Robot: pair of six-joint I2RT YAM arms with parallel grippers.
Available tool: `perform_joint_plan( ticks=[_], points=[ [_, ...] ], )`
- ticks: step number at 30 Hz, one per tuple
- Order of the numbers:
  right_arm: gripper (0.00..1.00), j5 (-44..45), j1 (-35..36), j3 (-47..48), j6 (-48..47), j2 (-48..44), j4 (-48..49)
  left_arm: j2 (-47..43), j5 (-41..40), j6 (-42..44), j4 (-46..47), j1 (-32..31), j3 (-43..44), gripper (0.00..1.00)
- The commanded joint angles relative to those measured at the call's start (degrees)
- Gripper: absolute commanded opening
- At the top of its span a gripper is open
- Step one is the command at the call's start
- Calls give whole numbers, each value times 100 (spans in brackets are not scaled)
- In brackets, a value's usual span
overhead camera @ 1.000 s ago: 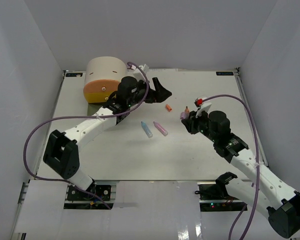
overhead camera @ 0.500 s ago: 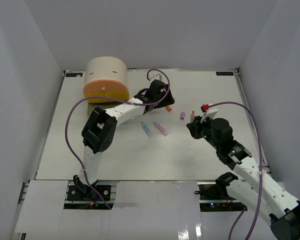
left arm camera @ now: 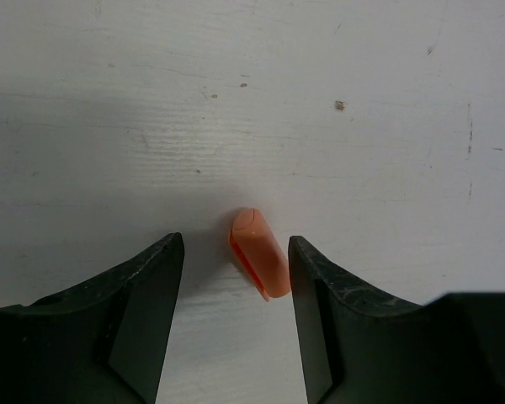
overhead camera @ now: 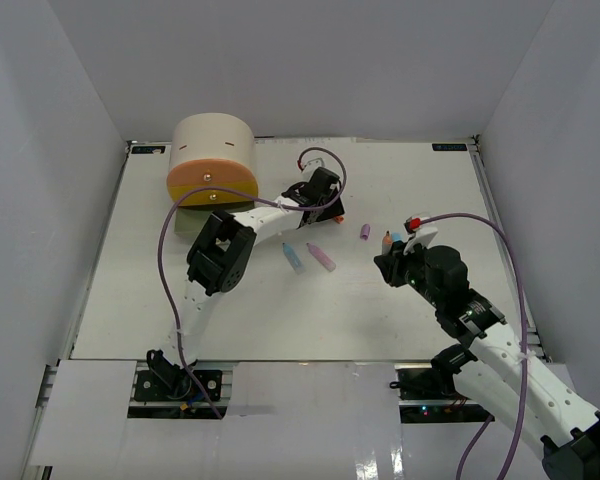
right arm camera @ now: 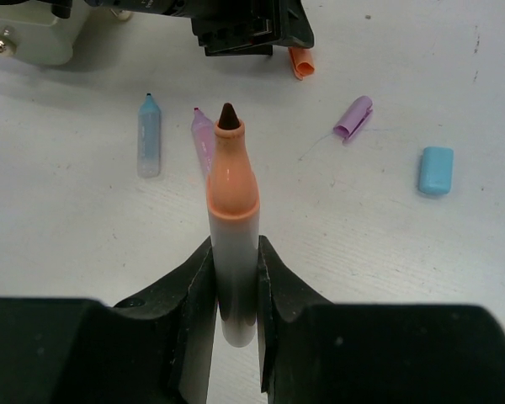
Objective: Sort the stationery into containers
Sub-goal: Close the pen cap on the pen.
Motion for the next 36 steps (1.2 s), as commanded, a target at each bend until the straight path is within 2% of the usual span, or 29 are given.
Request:
perform_joint_plan(
  ticks=[1, 20, 27, 31, 32, 36],
  points=[
    [12, -102, -30, -6, 19, -74, 129, -26, -184, 10, -74, -18, 356, 63],
    [13, -181, -30, -41, -51, -12, 182, 282, 115, -139, -294, -115, 505, 51],
    [13, -181, -39, -32, -113, 14, 164, 308, 168, -130, -365, -123, 505, 43],
    [13, -190, -39, -15, -148, 49, 173, 256, 203, -121, -426, -123, 427, 33],
    [13, -207, -30, 3, -165, 67, 173, 221, 194, -121, -426, -123, 391, 27],
    [13, -286, -30, 47, -236, 111, 173, -16, 194, -130, -417, -123, 163, 16]
  ],
)
